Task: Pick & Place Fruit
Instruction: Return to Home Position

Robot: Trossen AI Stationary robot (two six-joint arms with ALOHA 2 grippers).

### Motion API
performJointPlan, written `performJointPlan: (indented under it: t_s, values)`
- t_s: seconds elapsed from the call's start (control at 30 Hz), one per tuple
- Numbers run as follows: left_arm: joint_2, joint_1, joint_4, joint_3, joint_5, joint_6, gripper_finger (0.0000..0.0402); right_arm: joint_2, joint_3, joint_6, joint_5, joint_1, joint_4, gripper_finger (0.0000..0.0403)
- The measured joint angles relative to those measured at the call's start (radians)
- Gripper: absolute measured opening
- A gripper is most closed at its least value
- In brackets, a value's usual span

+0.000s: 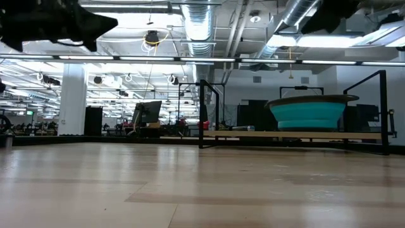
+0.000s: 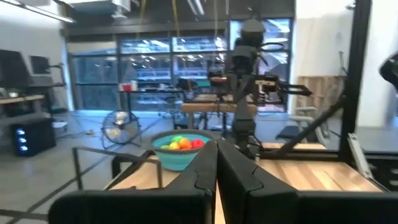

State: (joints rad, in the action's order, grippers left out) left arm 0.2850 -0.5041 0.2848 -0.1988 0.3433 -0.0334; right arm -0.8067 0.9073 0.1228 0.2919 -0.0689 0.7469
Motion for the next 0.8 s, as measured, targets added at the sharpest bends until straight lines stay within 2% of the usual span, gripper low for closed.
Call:
performJointPlan:
  t_s: [0.4,0.6,0.73,0.8]
  values:
    - [-0.264,0.0,-0.019,0.121,-0.217,-0.006,0.0001,0.052,-0.001,0.01,0.028,0.0,0.001,0.0]
    - [-0.285,0.0,-0.024,0.134,-0.303,0.001,0.0,0.068,-0.001,0.011,0.03,0.0,0.001,0.0]
    - [-0.285,0.0,-0.026,0.134,-0.421,0.015,0.0,0.071,-0.001,0.037,0.03,0.0,0.001,0.0]
    - [-0.285,0.0,-0.042,0.134,-0.445,0.027,0.0,0.076,-0.001,0.04,0.03,0.0,0.001,0.0]
